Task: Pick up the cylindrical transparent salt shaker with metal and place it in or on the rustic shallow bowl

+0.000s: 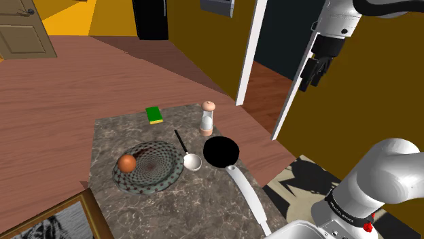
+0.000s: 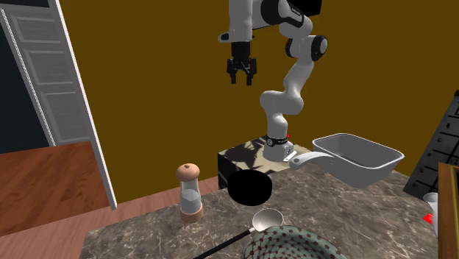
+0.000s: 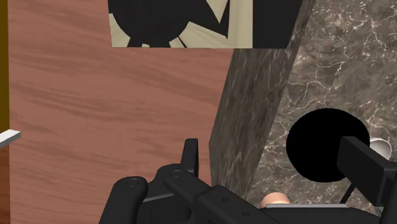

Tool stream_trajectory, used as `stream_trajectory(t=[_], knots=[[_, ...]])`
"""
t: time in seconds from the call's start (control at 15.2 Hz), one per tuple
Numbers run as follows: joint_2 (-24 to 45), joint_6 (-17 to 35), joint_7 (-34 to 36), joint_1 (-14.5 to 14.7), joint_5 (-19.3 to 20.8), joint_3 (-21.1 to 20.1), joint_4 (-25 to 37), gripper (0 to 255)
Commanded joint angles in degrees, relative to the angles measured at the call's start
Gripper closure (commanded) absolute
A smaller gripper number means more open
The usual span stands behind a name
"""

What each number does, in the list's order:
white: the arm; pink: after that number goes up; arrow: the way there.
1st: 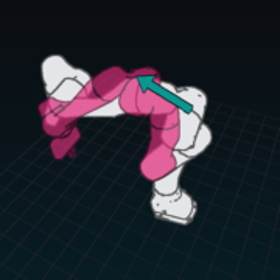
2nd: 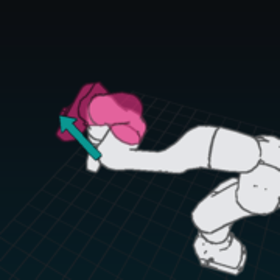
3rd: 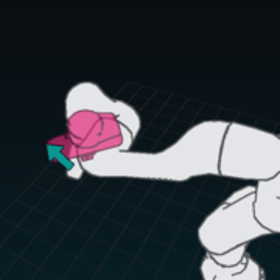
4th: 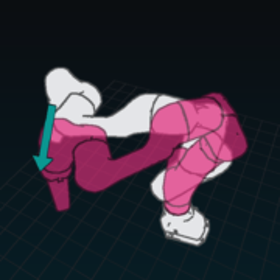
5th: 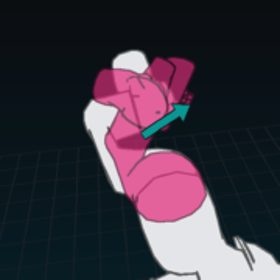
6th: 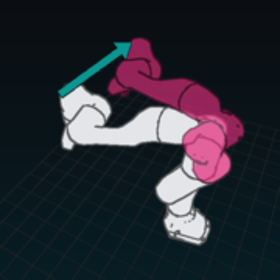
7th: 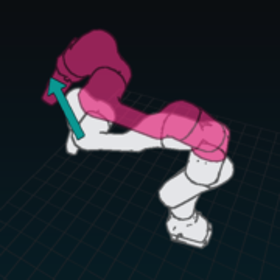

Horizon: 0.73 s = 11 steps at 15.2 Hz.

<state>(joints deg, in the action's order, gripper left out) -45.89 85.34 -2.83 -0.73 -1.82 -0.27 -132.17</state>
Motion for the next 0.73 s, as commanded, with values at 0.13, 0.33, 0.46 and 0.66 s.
stream_trajectory(t=[0.13,0.33,0.46,0.66], knots=[[3.6,3.0,0.2,0.5,-0.3,-0.8,0.5,0],[9.3,7.3,0.5,1.1,-0.6,-2.1,1.7,0],[13.2,10.0,0.7,1.5,-0.7,-2.9,2.9,0],[19.3,13.5,1.1,2.0,-0.7,-4.1,5.3,0]])
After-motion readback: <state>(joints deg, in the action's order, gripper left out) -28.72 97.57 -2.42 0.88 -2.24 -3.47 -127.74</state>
